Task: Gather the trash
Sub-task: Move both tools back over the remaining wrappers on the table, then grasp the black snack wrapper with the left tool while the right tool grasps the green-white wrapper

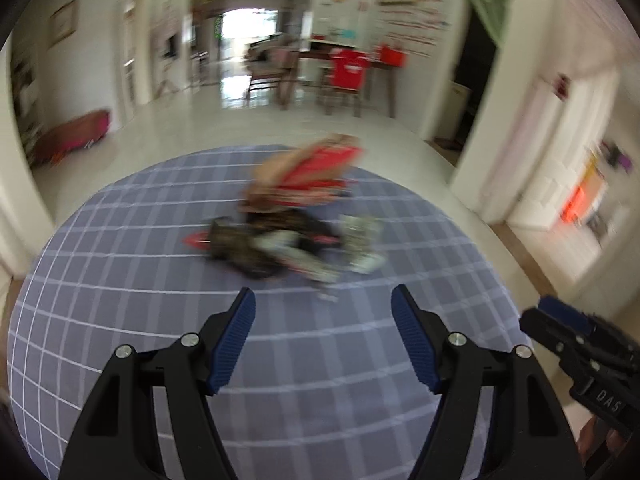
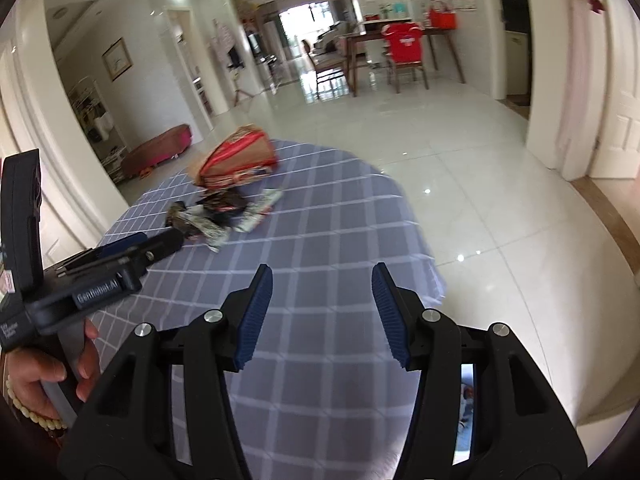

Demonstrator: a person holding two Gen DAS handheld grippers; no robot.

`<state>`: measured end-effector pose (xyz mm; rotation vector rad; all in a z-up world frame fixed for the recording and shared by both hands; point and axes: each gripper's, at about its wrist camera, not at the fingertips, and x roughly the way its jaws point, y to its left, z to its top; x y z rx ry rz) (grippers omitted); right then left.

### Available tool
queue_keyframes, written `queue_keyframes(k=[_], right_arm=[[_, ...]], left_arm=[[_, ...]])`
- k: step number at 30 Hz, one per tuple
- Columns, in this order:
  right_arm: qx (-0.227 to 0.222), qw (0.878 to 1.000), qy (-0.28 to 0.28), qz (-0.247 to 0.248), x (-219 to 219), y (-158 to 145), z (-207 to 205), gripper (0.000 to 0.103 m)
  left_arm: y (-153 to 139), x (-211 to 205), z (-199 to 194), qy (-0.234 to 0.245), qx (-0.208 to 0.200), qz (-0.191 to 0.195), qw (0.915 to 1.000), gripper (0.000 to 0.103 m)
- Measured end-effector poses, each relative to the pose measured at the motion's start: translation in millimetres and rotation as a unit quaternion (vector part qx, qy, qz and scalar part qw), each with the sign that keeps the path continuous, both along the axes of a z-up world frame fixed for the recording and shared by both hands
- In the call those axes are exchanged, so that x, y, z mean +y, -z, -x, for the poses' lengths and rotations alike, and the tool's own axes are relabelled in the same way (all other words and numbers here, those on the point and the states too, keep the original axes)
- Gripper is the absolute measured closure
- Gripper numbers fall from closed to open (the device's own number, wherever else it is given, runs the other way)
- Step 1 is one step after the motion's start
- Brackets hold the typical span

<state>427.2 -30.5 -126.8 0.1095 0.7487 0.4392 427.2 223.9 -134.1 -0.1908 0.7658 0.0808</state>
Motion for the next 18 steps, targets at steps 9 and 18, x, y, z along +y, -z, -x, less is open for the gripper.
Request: queue_keyframes(k=[9,18], right_arm=[[0.017,0.999,-0.035,0.021,73,14,-52,0.051],[0.026,0.997,-0.041,0.059,110,27,-93,0.051]], left_arm=[[15,66,-34,-0.048,0.012,0.018,0.9986,0.034],[30,75,-71,-0.020,0.031,0.031,0.9989,0.062]])
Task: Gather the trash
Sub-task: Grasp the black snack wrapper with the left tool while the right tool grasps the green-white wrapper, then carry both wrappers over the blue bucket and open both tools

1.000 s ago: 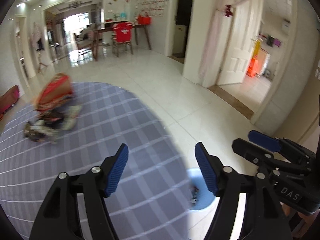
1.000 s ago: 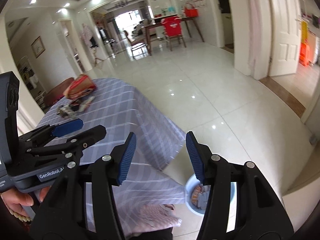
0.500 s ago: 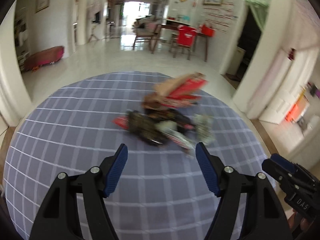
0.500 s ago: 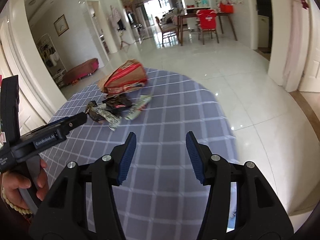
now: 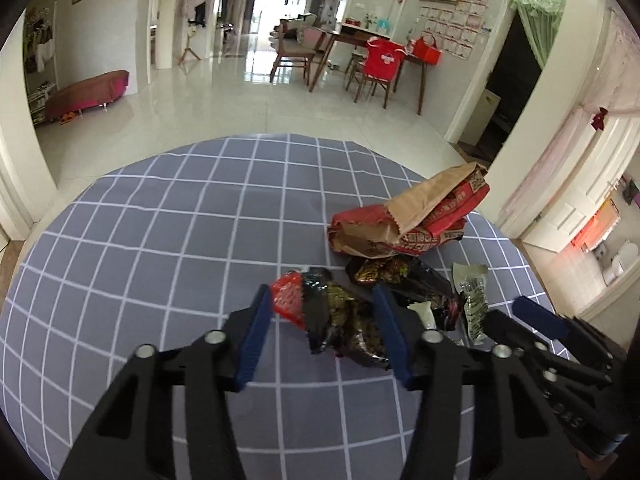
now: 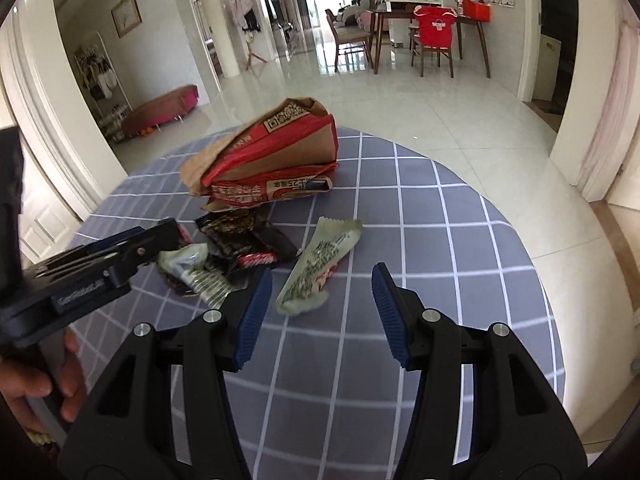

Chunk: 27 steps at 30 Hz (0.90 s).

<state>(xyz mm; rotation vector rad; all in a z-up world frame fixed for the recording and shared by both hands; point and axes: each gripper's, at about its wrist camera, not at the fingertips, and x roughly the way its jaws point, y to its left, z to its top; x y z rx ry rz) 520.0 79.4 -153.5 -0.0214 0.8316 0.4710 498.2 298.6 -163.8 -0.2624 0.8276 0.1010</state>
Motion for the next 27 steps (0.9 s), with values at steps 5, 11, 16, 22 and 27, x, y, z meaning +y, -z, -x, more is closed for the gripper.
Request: queue_keyframes(k=[5,11,16,22,27], right_arm=[[0.021,1.000,-0.013,0.016,9,11,-8,0.079],[0.005,1.000,-0.011,0.019,1,9,8,0.087],[0.000,1.000,-0.004,-0.001,-19,-2,25,0.087],[-0.013,1.000,0.002,-0.024,-43,-29,56,0.087],[-0.029,0.999,0.005,-0.040,-73,-46,89,0.087]], left_arm=[[-5,-6,2,0.015,-0.014,-0.004,0.9998,0.081],[-24,-9,24,0.009,-0.037,-0.027,0.9989,0.083],[-45,-8,56,0.001,-0.057,-0.016,0.9982,0.083],[-73,-27,93,0.009,-0.081,-0.022,0.9964,0.083],[-93,-57,121,0.030,-0.098,-0.027,0.9944,0.083]])
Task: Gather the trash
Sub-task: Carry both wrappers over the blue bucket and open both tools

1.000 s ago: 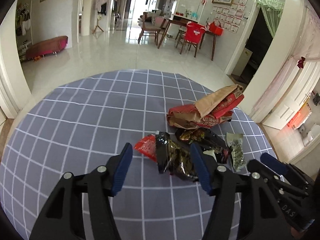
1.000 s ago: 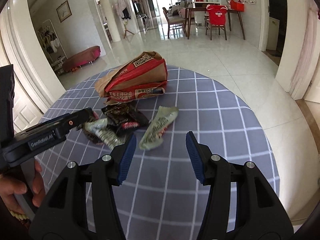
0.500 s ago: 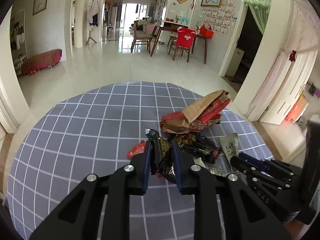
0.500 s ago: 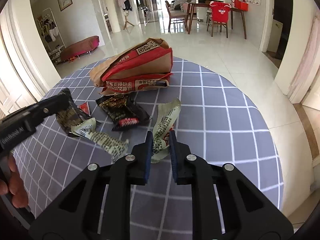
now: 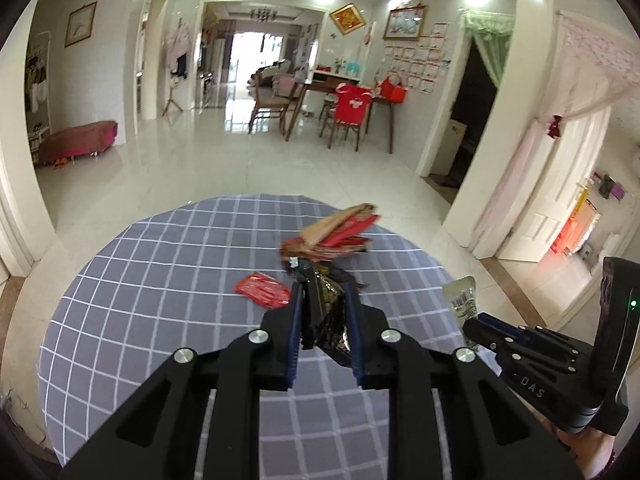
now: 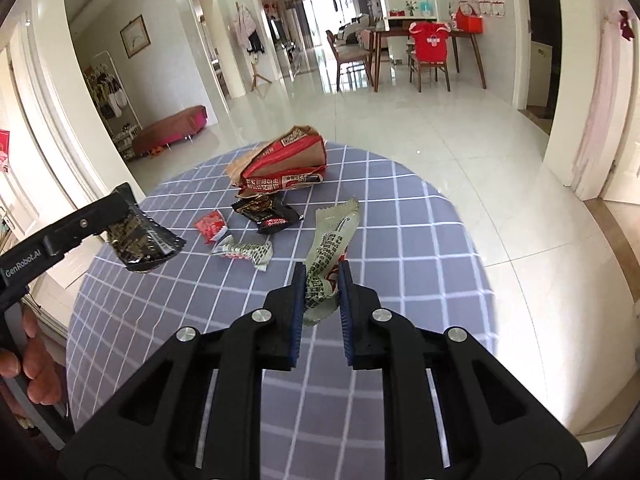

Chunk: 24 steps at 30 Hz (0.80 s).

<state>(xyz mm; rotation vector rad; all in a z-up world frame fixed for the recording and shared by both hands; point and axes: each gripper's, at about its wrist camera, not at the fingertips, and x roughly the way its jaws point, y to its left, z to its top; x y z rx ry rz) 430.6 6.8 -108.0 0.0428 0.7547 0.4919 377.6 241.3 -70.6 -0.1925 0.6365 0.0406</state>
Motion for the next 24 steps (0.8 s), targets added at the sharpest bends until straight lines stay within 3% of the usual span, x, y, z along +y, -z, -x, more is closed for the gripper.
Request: queue_keyframes(k=[6,11,24], right_arm=[[-0.017,1.000,0.015,-0.019,-40,-13,39,0.087],[-0.023,0.998,0.048,-0.032,-95,-11,64,0.087],[0.020,0.983,0.173,-0.053,-248,52,109,0.087]], left_arm=[[-11,-64,16,0.041,-0.007,-0.009,0.9991,0.083],[-3,-129,19,0.093,0.004,-0.016,0.9956,0.083],[71,-307,6,0.229,0.081,-0.037,0.9693,0.083]])
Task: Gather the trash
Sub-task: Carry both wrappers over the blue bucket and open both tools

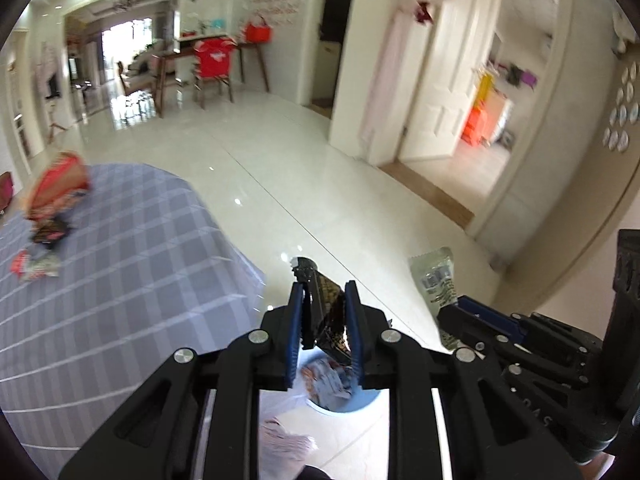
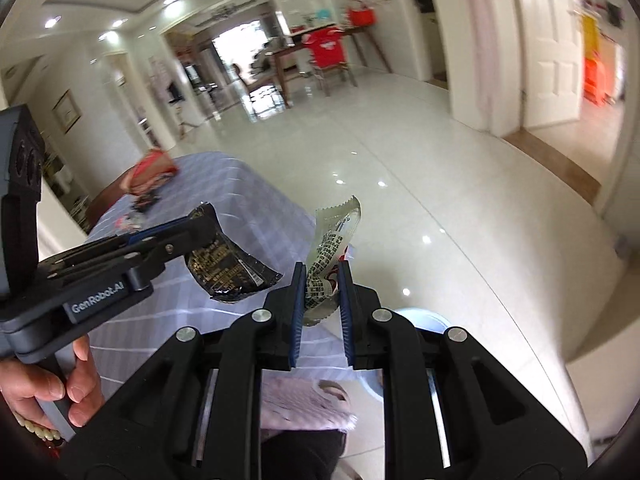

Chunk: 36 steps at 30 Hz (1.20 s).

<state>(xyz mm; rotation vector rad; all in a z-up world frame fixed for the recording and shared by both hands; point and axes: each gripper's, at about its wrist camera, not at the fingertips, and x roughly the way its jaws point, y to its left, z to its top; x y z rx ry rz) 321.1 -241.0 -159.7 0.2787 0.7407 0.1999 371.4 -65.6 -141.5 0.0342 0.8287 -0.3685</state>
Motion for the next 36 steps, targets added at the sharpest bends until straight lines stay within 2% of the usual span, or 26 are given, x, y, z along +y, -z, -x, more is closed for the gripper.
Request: queue_keyframes(k=[5,8,9,10,12,24,36], right_arm=[[0.015,0.999,0.039,-0.009,-39,22,8,0.087],[0.022,0.998,0.053,-0.013,-51,29,7,0.087],[0.025,0.998,0.056,-0.014,-55,30,5,0.087],[0.027,0.998,0.059,-0.016,-59,33,5,0.087],[0.029,0.997,0.062,-0.019,-64,37,2,0.087],[0.038,0.998,0.053,-0.023,-62,47,-6,0.087],[0.036,0.998,0.051,-0.022,-62,48,-10,0.087]], left_arm=[[33,-40,-13,0.023,0.031,-0.014,0.9992,0.083],[49,-57,-21,0.035,0.048,-0.023,0.9980,0.076],[52,-60,-23,0.035,0.052,-0.024,0.9977,0.067],[55,-62,-24,0.034,0.055,-0.025,0.9976,0.051],[58,-64,-28,0.025,0.056,-0.027,0.9977,0.038],[60,-65,-29,0.021,0.046,-0.040,0.9979,0.038],[52,-49,-25,0.010,0.038,-0.035,0.9986,0.038]])
